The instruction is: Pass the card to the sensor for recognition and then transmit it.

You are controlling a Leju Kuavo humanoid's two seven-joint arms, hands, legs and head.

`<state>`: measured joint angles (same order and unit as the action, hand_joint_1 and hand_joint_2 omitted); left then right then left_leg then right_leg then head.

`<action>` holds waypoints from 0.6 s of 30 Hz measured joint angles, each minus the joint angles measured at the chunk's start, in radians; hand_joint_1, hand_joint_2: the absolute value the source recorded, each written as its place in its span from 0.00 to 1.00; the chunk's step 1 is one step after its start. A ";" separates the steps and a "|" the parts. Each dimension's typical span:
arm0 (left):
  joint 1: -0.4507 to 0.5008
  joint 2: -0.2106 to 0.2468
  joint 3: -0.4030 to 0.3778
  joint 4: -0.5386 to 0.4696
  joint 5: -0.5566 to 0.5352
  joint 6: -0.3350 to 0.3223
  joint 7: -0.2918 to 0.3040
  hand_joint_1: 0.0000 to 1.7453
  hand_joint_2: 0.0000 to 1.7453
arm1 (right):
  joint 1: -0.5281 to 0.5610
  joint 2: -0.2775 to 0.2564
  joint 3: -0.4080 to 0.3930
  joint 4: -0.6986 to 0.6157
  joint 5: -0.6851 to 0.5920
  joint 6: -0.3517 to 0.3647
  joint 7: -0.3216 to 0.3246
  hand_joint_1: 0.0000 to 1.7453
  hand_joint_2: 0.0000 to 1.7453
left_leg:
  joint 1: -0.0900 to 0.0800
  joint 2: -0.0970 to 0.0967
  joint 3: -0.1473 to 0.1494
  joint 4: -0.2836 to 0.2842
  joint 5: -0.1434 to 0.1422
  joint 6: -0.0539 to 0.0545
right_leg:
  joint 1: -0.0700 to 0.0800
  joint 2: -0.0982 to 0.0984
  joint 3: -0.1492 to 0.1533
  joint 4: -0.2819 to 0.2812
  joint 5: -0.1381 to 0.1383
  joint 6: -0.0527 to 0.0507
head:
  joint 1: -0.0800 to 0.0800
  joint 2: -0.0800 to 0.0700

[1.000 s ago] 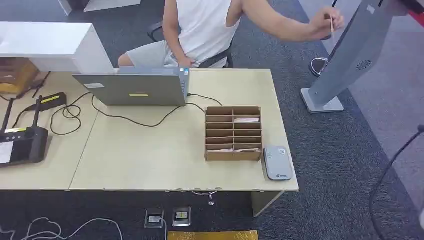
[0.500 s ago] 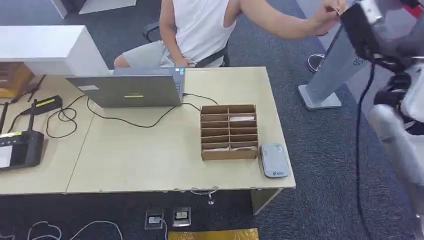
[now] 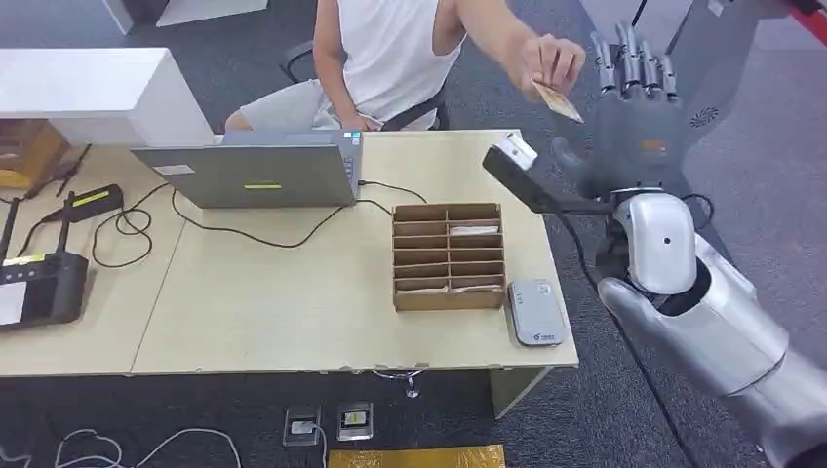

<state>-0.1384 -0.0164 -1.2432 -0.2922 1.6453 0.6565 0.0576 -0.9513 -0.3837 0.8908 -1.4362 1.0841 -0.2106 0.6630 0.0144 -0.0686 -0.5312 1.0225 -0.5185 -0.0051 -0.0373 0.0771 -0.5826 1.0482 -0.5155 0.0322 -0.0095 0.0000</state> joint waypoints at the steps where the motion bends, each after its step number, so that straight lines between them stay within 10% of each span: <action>1: 0.000 0.003 -0.003 0.000 0.000 0.000 0.000 0.00 0.00 | -0.003 0.008 0.013 0.012 -0.018 -0.008 -0.006 0.00 1.00 | 0.000 0.000 0.000 0.000 0.000 0.000 | 0.000 0.000 0.000 0.000 0.000 0.000 | 0.000 0.000; 11: 0.000 0.012 -0.021 0.000 0.000 0.001 0.006 0.00 0.00 | -0.041 0.101 0.102 0.197 -0.112 -0.095 -0.051 0.02 1.00 | 0.001 0.000 0.000 0.000 0.000 -0.001 | 0.000 0.000 0.000 0.000 0.000 0.000 | 0.000 0.000; 12: 0.000 0.012 -0.021 0.000 0.000 0.001 0.006 0.00 0.00 | -0.044 0.108 0.107 0.212 -0.119 -0.102 -0.056 0.85 1.00 | 0.001 0.000 0.000 0.000 0.000 -0.001 | 0.000 0.000 0.000 0.000 0.000 0.000 | 0.000 0.000; 14: 0.000 0.013 -0.022 0.000 0.000 0.000 0.006 0.00 0.00 | -0.051 0.122 0.120 0.250 -0.143 -0.113 -0.059 1.00 1.00 | 0.001 0.000 0.000 0.000 0.000 -0.001 | 0.000 0.000 0.000 0.000 0.000 0.000 | 0.000 0.000; 18: 0.000 0.013 -0.023 0.000 0.000 -0.001 0.006 0.00 0.00 | -0.060 0.135 0.138 0.295 -0.190 -0.124 -0.068 1.00 1.00 | 0.000 0.000 0.000 0.000 0.000 -0.001 | 0.000 0.000 0.000 0.000 0.000 0.000 | 0.000 0.000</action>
<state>-0.1386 -0.0034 -1.2661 -0.2922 1.6457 0.6558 0.0637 -1.0117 -0.2483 1.0285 -1.1410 0.8945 -0.3346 0.5951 0.0149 -0.0688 -0.5315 1.0225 -0.5181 -0.0056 -0.0369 0.0769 -0.5828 1.0482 -0.5154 0.0318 -0.0092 0.0000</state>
